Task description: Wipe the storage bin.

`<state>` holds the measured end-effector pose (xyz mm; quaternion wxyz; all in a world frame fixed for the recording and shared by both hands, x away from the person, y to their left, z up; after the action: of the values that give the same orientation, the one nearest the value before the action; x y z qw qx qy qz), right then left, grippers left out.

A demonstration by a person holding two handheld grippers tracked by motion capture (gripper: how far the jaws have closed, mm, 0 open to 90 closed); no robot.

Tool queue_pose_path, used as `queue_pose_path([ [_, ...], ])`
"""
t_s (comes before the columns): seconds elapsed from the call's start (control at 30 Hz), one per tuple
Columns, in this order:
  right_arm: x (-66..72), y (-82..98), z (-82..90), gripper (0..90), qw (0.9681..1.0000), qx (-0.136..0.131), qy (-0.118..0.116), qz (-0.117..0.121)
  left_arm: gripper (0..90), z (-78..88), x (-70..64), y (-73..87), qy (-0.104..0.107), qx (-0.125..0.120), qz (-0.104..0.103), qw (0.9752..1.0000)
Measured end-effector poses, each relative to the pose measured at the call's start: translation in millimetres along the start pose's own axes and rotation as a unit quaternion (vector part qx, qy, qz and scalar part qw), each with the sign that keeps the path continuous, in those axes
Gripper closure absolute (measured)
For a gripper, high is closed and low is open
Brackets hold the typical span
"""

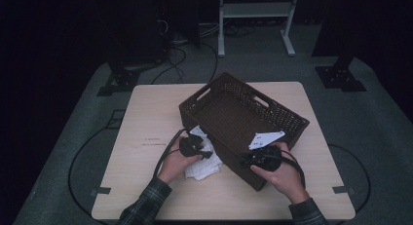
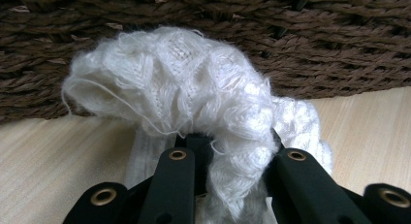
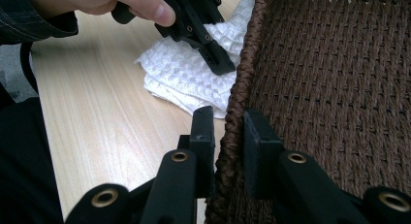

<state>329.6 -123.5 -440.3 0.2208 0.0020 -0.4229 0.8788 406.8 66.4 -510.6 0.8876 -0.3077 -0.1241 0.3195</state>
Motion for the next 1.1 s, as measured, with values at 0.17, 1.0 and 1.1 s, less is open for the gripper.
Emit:
queue_pose_path([
  [0.17, -0.1, 0.0, 0.0, 75.8, 1.0000, 0.000, -0.001, -0.001, 75.4, 7.1, -1.7, -4.7, -0.002, -0.008, -0.006, 0.9999],
  [1.0, -3.1, -7.2, -7.0, 76.3, 1.0000, 0.003, 0.008, 0.002, 75.4, 58.6, -17.2, -36.2, 0.021, -0.094, -0.013, 0.9952],
  [1.1, -4.3, -10.0, -9.7, 76.3, 0.9999, 0.004, 0.010, 0.005, 75.4, 55.0, -15.1, -34.0, 0.020, -0.087, -0.010, 0.9959],
])
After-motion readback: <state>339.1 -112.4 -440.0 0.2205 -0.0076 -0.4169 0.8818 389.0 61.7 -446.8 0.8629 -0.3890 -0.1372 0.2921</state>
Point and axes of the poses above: each handheld gripper's, and its own axes: z roughly backward along the jaws, y roughly out of its underside, x roughly to its left, the point moved 6 cm from there along -z, roughly forward along the jaws, and after that the axes turned 12 degrees about -y, right-handed, at the moved point
